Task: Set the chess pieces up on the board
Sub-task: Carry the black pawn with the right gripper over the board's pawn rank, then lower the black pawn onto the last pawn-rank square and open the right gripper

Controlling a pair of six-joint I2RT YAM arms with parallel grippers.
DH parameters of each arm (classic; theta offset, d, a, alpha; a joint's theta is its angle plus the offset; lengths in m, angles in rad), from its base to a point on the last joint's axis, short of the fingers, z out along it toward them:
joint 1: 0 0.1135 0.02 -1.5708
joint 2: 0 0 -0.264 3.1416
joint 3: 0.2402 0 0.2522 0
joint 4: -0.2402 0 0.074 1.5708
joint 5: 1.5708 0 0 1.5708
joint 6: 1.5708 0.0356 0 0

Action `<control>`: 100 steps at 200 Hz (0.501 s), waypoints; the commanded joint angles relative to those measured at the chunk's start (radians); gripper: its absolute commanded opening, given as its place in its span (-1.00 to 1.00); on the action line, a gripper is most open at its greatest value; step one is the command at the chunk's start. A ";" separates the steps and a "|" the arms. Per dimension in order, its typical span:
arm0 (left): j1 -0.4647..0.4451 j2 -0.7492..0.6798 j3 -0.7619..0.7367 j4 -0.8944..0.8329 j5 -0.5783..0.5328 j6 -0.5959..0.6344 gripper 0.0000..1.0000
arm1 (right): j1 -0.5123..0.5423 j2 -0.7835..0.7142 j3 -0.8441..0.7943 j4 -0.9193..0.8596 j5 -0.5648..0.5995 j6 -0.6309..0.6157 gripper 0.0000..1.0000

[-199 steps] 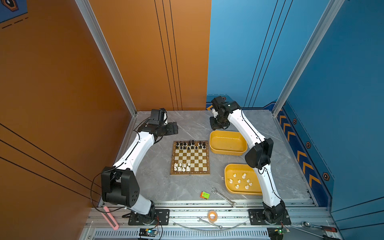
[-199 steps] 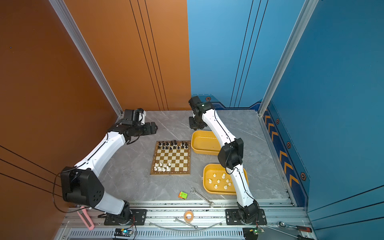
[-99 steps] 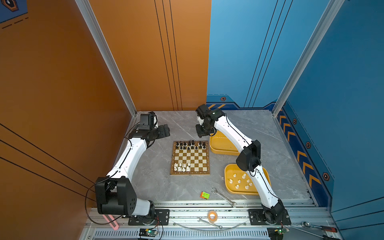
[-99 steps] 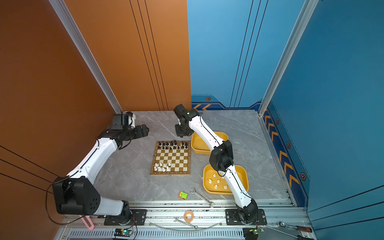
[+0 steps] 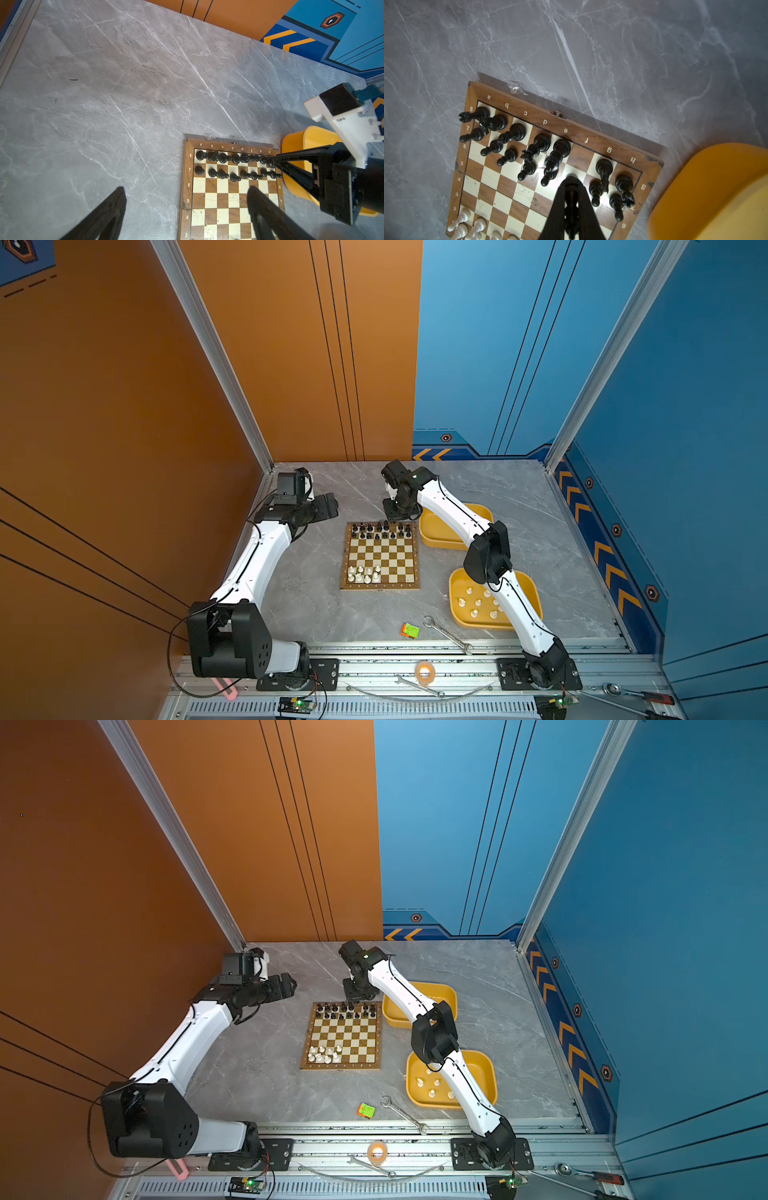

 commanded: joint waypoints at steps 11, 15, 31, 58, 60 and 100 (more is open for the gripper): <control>0.021 -0.037 -0.019 -0.015 0.024 0.018 0.84 | 0.006 0.031 0.008 0.016 -0.013 0.021 -0.78; 0.023 -0.037 -0.019 -0.015 0.027 0.018 0.84 | 0.008 0.032 0.008 0.017 -0.013 0.021 -0.78; 0.027 -0.037 -0.018 -0.016 0.033 0.020 0.84 | 0.008 0.040 0.008 0.019 -0.014 0.024 -0.78; 0.030 -0.032 -0.014 -0.017 0.038 0.026 0.84 | 0.006 0.049 0.008 0.020 -0.004 0.027 -0.77; 0.030 -0.031 -0.015 -0.018 0.038 0.027 0.84 | 0.006 0.050 0.007 0.020 -0.004 0.027 -0.77; 0.040 -0.022 -0.006 -0.020 0.042 0.031 0.84 | 0.005 0.063 0.007 0.021 -0.009 0.025 -0.77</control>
